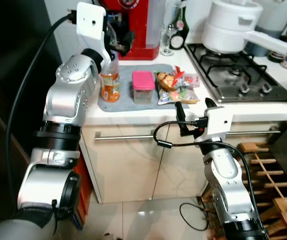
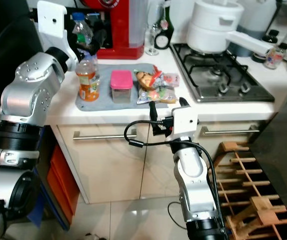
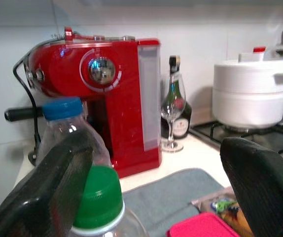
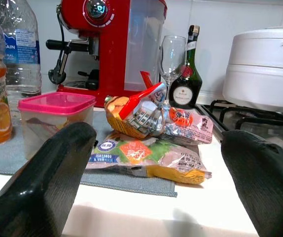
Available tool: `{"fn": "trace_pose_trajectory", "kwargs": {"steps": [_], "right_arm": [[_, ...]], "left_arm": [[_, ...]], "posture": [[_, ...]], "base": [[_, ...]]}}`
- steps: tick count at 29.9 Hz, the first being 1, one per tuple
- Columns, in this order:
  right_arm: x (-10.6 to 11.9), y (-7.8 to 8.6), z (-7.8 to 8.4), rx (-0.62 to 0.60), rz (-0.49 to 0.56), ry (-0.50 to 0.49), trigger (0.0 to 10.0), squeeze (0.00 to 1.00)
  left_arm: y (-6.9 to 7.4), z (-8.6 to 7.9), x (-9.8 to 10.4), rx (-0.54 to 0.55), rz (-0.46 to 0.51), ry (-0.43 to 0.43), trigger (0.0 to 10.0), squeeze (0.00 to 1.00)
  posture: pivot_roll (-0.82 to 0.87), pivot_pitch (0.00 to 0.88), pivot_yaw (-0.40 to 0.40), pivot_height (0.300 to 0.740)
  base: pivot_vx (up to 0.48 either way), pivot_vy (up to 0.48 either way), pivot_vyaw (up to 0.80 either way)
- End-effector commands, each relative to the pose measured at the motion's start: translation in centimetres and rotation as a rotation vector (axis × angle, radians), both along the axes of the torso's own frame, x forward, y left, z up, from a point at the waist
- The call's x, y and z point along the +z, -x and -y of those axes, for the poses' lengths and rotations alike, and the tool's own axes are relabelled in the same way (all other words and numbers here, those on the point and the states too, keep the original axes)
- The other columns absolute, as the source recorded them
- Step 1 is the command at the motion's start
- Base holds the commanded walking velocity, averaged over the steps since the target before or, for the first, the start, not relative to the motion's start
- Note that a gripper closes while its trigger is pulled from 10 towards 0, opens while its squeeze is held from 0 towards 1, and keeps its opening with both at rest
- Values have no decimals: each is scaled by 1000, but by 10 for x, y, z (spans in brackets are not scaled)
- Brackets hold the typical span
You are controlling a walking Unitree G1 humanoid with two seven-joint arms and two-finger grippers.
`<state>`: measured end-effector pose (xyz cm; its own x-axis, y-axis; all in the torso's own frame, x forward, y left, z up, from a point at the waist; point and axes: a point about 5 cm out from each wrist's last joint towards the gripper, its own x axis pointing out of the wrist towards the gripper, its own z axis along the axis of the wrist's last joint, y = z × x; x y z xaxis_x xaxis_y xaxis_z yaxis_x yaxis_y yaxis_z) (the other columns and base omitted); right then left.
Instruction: Restocking fridge
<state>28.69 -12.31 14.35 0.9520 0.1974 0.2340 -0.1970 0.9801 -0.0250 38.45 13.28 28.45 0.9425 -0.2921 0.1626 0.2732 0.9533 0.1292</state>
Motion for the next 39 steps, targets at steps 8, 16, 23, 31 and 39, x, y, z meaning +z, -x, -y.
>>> {"fn": "trace_pose_trajectory", "kwargs": {"steps": [8, 16, 23, 31, 39], "right_arm": [[5, -5, 0, 9, -3, -4, 10000, 0], [2, -6, -1, 20, -19, -3, 10000, 0], [1, -7, -1, 23, -26, 1, 10000, 0], [0, -6, -1, 23, -29, -3, 10000, 0], [7, -4, -5, 48, -4, -13, 10000, 0]], "left_arm": [[-3, 9, -19, 46, -72, -78, 10000, 0], [0, 5, -32, 95, -122, -30, 10000, 0], [-1, 3, -42, 108, -173, -9, 10000, 0], [-1, 0, -64, 139, -240, -35, 10000, 0], [7, -4, -25, 161, -19, 31, 10000, 0]], "posture": [[-87, 0, 0, 740], [-81, 0, -7, 740], [-81, 0, -10, 740], [-85, 0, -9, 740], [-93, 0, -4, 740]], "base": [[0, 0, 0], [0, 0, 0], [0, 0, 0], [0, 0, 0], [0, 0, 0]]}}
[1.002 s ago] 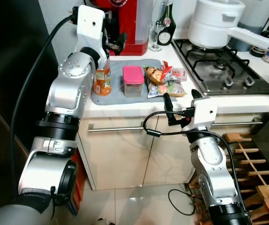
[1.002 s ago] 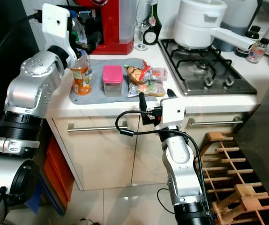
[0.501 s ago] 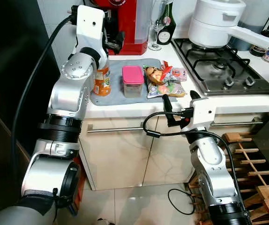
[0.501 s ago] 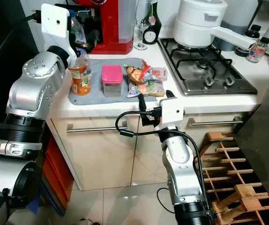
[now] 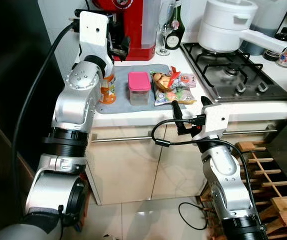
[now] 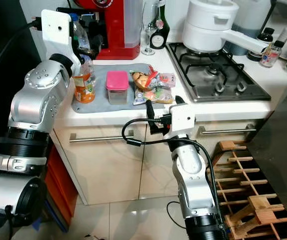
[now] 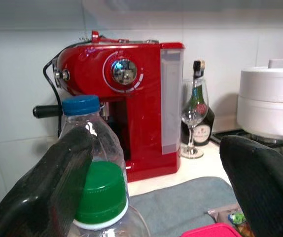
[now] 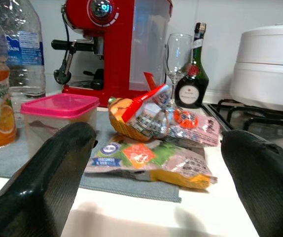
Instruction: Restocking fridge
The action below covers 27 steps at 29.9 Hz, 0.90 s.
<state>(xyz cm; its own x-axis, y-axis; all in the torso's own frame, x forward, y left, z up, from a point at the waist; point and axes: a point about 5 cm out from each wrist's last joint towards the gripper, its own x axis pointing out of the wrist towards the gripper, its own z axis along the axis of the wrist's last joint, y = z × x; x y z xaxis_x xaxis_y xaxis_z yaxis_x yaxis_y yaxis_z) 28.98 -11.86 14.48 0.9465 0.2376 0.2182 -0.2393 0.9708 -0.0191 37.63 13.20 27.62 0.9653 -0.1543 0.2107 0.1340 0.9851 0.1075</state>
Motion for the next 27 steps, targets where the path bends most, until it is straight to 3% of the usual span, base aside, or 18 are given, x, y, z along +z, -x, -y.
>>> {"fn": "trace_pose_trajectory", "kwargs": {"steps": [1, 4, 11, 18, 24, 27], "right_arm": [[4, 0, 0, 5, 9, -10, 10000, 0], [3, 0, -1, 9, 3, -8, 10000, 0], [2, 1, -2, 11, -1, -11, 10000, 0], [0, 1, -2, 21, -9, -8, 10000, 0], [1, 0, -3, 29, -6, -8, 10000, 0], [1, 0, -5, 34, -5, -8, 10000, 0]], "left_arm": [[0, -5, -10, 22, -19, -4, 10000, 0], [9, -4, 10, 28, 106, -43, 10000, 0], [12, -18, -6, 98, 6, -100, 10000, 0], [27, -24, 13, 89, 140, -68, 10000, 0], [25, -28, -3, 98, 36, -39, 10000, 0], [22, -22, -21, 69, -56, 31, 10000, 0]], "posture": [[-93, 0, -4, 740], [-87, 0, -4, 740], [-84, 0, 0, 740], [-72, 0, -11, 740], [-68, 0, -15, 740], [-68, 0, -15, 740]], "base": [[0, 0, 0], [0, 0, 0], [0, 0, 0], [0, 0, 0], [0, 0, 0], [0, 0, 0]]}}
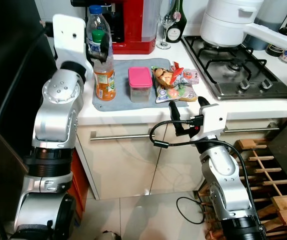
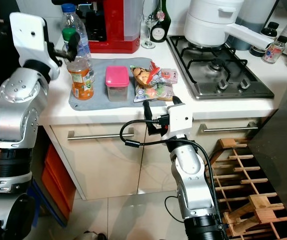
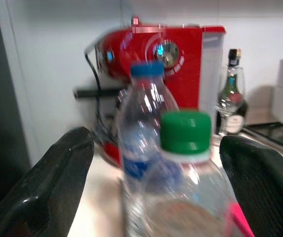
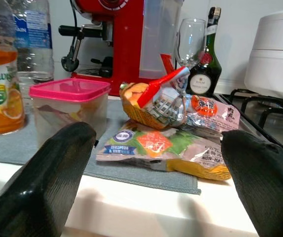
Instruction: Restocking fridge
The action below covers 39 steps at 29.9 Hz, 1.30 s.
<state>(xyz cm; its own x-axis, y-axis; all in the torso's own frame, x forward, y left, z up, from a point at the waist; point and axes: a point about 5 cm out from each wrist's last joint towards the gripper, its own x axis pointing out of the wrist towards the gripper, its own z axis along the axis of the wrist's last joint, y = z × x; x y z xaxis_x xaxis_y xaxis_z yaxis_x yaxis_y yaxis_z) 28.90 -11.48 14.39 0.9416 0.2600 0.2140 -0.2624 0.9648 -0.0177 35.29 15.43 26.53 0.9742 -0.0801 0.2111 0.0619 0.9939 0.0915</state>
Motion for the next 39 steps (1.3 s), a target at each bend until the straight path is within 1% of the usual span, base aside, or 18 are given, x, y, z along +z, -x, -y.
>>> {"fn": "trace_pose_trajectory", "kwargs": {"steps": [1, 4, 6, 8, 9, 11, 12, 13, 15, 16, 17, 18, 22, 25, 26, 29, 36, 39], "right_arm": [[2, -1, -1, 11, -1, -8, 10000, 0], [3, -2, -1, 9, 0, -8, 10000, 0], [3, -2, -1, 9, 0, -8, 10000, 0], [3, -2, -1, 10, 1, -8, 10000, 0], [3, -3, -1, 11, 2, -7, 10000, 0], [3, -3, -1, 11, 2, -7, 10000, 0], [4, -3, -1, 13, 4, -6, 10000, 0], [4, -3, -1, 13, 4, -6, 10000, 0], [4, -3, -1, 13, 4, -6, 10000, 0], [4, -3, -1, 13, 4, -6, 10000, 0], [3, -3, -1, 12, 3, -6, 10000, 0], [3, -3, -1, 12, 3, -6, 10000, 0], [3, -3, -1, 11, 3, -5, 10000, 0], [5, -4, 1, 8, 4, -1, 10000, 0], [5, -4, 1, 8, 4, -1, 10000, 0], [6, -4, 1, 8, 6, 4, 10000, 0], [5, -4, 2, 5, 4, 6, 10000, 0], [5, -4, 0, 7, 1, 5, 10000, 0]], "left_arm": [[-3, 3, -14, -15, -68, 30, 10000, 0], [-6, 8, -18, -50, -80, 57, 10000, 0], [-6, 8, -18, -50, -80, 57, 10000, 0], [-10, 15, -21, -83, -100, 81, 10000, 0], [-14, 21, -24, -91, -112, 76, 10000, 0], [-15, 22, -25, -91, -114, 73, 10000, 0], [-20, 20, -27, -61, -116, 59, 10000, 0], [-23, 19, -28, -43, -117, 52, 10000, 0], [-23, 19, -28, -43, -117, 52, 10000, 0], [-25, 17, -30, -24, -121, 49, 10000, 0], [-31, 13, -35, 11, -134, 44, 9216, 0], [-32, 12, -37, 20, -138, 46, 0, 0], [-34, 12, -38, 0, -130, 60, 0, 0], [-40, 5, -46, 29, -144, 75, 0, 0], [-40, 5, -46, 29, -144, 75, 0, 0], [-45, 2, -51, 41, -156, 117, 0, 0], [-44, 1, -48, 32, -128, 126, 0, 0], [-45, 2, -55, 13, -141, 156, 0, 0]], "posture": [[-72, 0, -15, 740], [-76, 0, -13, 740], [-76, 0, -13, 740], [-76, 0, -13, 740], [-77, 0, -14, 740], [-77, 0, -14, 740], [-80, 0, -13, 740], [-80, 0, -13, 740], [-80, 0, -13, 740], [-80, 0, -13, 740], [-84, 0, -12, 740], [-86, 0, -12, 740], [-91, 0, -11, 740], [-97, 0, -15, 740], [-97, 0, -15, 740], [-104, 0, -16, 740], [-106, 0, -14, 740], [-101, 0, -14, 740]], "base": [[0, 0, 0], [0, 0, 0], [0, 0, 0], [0, 0, 0], [0, 0, 0], [0, 0, 0], [0, 0, 0], [0, 0, 0], [0, 0, 0], [0, 0, 0], [0, 0, 0], [0, 0, 0], [0, 0, 0], [0, 0, 0], [0, 0, 0], [0, 0, 0], [0, 0, 0], [0, 0, 0]]}}
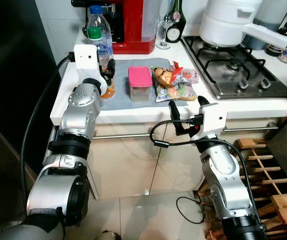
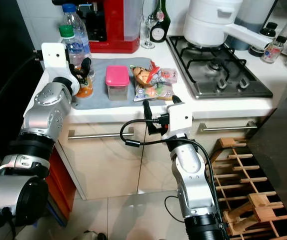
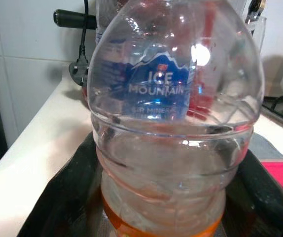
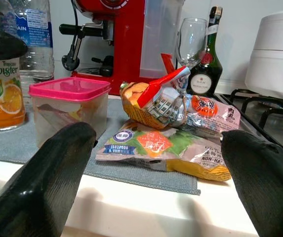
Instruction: Restocking fridge
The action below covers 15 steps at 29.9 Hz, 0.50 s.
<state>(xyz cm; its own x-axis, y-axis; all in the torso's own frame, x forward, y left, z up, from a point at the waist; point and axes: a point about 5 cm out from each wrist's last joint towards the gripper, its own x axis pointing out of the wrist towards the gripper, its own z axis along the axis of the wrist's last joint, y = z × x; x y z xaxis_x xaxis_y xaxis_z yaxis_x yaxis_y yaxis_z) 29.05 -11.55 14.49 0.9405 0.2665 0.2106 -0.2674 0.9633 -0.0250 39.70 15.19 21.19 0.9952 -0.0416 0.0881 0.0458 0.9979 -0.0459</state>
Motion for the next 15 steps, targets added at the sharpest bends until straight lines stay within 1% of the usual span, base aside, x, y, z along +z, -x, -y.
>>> {"fn": "trace_pose_trajectory", "kwargs": {"steps": [1, 2, 3, 4, 6, 9, 10, 12, 13, 14, 15], "right_arm": [[4, -2, 0, 2, 2, -3, 10000, 0], [4, -3, -1, 5, 2, -5, 10000, 0], [4, -4, -1, 5, 2, -6, 10000, 0], [4, -4, -1, 6, 1, -7, 10000, 0], [4, -4, -1, 6, 1, -7, 10000, 0], [4, -4, -1, 6, -1, -8, 10000, 0], [4, -4, -1, 6, -1, -8, 10000, 0], [3, -5, 1, 5, -2, -5, 10000, 0], [3, -5, 1, 5, -2, -5, 10000, 0], [4, -6, 3, 3, -1, -1, 10000, 0], [4, -6, 5, 0, -1, 3, 10000, 0]], "left_arm": [[-1, 0, -1, -5, -7, 26, 0, 0], [-2, 4, -2, -25, 1, 64, 0, 0], [-2, 5, -1, -33, 12, 78, 0, 0], [-2, 7, 4, -37, 38, 80, 0, 0], [-2, 7, 7, -38, 55, 80, 0, 0], [4, 5, 24, -38, 142, 85, 0, 0], [4, 5, 24, -38, 142, 85, 0, 0], [12, 3, 34, -42, 198, 82, 0, 0], [12, 3, 34, -42, 198, 82, 0, 0], [19, 2, 38, -53, 228, 81, 0, 0], [30, 0, 41, -70, 254, 73, 0, 0]], "posture": [[-101, 0, -14, 740], [-96, 0, -18, 740], [-96, 0, -18, 740], [-94, 0, -20, 740], [-94, 0, -20, 740], [-94, 0, -25, 740], [-94, 0, -25, 740], [-96, 0, -26, 740], [-96, 0, -26, 740], [-98, 0, -31, 740], [-95, 0, -31, 740]], "base": [[0, 0, 0], [0, 0, 0], [0, 0, 0], [0, 0, 0], [0, 0, 0], [0, 0, 0], [0, 0, 0], [0, 0, 0], [0, 0, 0], [0, 0, 0], [0, 0, 0]]}}
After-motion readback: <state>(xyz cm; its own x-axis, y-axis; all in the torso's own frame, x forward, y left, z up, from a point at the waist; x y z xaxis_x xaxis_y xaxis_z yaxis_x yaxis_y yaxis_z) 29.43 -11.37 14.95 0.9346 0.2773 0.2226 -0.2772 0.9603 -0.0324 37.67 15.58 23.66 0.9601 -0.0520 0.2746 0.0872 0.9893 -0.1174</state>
